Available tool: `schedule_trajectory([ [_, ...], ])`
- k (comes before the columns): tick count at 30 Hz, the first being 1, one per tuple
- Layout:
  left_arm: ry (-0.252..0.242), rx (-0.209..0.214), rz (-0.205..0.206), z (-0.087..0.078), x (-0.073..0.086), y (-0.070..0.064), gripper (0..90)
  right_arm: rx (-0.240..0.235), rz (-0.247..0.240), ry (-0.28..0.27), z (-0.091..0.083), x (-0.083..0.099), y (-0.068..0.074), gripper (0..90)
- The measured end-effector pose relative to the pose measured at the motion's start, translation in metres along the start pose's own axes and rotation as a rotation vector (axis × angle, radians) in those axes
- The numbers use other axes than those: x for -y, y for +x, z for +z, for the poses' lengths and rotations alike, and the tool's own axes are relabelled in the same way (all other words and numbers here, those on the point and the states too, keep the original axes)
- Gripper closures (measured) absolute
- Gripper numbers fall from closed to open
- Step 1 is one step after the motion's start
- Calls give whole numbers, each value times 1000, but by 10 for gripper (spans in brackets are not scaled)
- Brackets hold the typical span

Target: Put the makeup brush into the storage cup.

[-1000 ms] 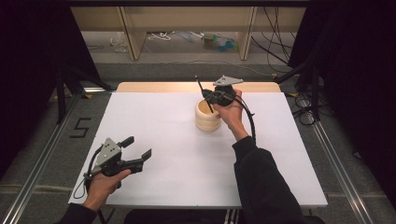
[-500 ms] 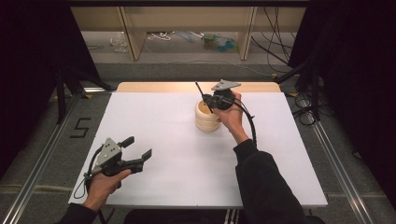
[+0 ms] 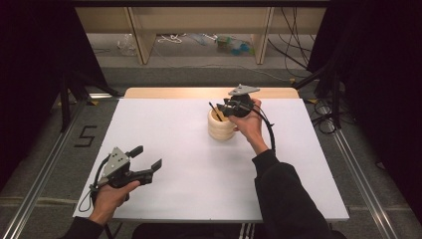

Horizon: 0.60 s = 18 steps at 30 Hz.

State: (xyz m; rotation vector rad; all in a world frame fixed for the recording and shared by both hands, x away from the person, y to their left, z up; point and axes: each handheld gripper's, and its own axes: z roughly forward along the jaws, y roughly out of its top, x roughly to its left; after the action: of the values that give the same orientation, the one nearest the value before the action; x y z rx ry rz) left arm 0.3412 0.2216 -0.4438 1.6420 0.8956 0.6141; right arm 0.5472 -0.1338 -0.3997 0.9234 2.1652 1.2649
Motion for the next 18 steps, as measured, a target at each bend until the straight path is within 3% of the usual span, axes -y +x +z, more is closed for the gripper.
schedule_trajectory([
  [2,1,-1,-1,0,0,0,170,1,12,2,-4,-1,0,506],
  [7,6,-3,0,0,0,0,170,-9,17,-30,-13,-2,4,440],
  [18,-1,1,-1,0,0,0,170,-35,31,-108,-35,-6,10,383],
])
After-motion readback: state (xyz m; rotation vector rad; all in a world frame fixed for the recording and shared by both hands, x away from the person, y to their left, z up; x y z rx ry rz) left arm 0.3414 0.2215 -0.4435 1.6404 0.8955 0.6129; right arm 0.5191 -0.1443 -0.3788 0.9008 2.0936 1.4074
